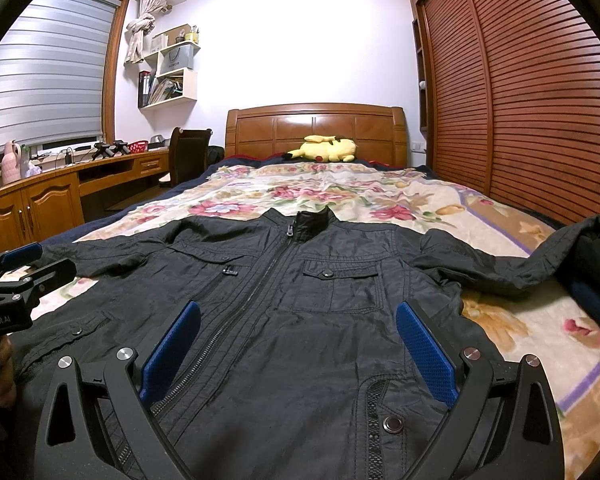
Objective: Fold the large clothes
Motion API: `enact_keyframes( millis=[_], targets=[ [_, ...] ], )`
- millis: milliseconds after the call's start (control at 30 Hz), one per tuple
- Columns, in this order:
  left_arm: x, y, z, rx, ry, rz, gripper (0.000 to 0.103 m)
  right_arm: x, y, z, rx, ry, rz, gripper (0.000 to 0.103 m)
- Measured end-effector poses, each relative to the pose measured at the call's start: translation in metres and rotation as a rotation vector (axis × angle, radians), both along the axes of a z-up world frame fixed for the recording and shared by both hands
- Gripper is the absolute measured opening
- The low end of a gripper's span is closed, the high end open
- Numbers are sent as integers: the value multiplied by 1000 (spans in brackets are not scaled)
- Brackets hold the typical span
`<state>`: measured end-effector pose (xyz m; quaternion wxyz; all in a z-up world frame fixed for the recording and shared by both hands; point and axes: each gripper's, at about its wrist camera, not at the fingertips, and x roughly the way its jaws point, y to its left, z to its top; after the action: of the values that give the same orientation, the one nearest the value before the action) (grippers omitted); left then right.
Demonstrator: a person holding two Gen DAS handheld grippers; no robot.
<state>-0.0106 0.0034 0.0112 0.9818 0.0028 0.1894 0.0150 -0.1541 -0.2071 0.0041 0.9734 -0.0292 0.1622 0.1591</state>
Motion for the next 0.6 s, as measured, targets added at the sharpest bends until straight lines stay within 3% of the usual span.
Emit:
enact_keyframes(
  millis=[600],
  targets=[
    [-1,1,0,0,-3,-1,103,0,0,0,0,-1,0,99]
  ],
)
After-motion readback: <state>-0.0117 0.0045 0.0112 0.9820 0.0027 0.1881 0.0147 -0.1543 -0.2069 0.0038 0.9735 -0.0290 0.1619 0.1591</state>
